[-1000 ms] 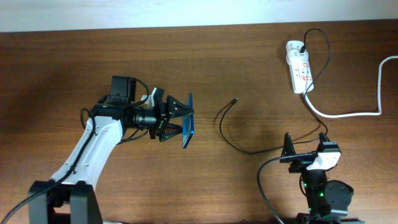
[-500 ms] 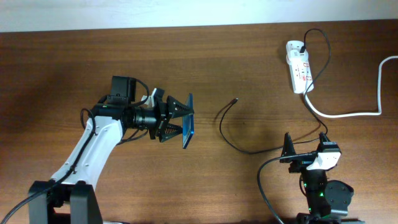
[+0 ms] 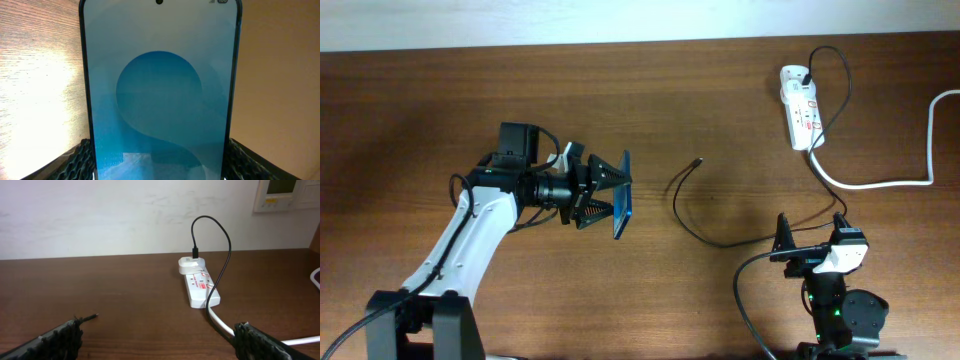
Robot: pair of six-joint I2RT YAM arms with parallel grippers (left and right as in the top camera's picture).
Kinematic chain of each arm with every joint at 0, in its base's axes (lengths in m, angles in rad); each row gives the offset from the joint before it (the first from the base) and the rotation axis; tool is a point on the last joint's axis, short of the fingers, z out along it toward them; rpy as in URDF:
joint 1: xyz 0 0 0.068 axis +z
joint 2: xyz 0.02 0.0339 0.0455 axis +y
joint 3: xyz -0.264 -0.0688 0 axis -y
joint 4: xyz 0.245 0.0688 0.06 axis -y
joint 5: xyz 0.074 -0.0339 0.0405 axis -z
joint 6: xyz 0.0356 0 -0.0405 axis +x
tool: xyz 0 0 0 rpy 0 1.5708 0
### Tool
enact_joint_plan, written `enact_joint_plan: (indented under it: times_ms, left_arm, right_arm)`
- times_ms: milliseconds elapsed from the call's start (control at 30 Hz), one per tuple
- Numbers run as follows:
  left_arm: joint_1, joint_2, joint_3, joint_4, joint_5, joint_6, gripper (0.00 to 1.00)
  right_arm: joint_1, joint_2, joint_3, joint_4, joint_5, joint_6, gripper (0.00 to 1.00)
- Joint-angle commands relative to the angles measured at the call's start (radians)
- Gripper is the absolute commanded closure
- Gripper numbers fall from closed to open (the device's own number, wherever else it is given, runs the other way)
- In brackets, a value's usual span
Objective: Plug charger to phone and switch on socket
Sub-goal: 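Lift the phone with the left gripper and tilt it upright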
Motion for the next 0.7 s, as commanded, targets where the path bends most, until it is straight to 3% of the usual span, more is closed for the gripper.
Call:
enact_joint_plan:
  times_ms: [0,667]
  left_arm:
    - [0.003,0.002,0.032,0.002,0.048,0.01,0.58]
    - [0.003,0.002,0.032,-0.01,0.049,0.01,0.59]
  right_arm:
    - [0.006,-0.008,-0.005,-0.007,0.008,0.004,0.02]
    - [0.006,-0.008,-0.005,-0.007,0.008,0.004,0.02]
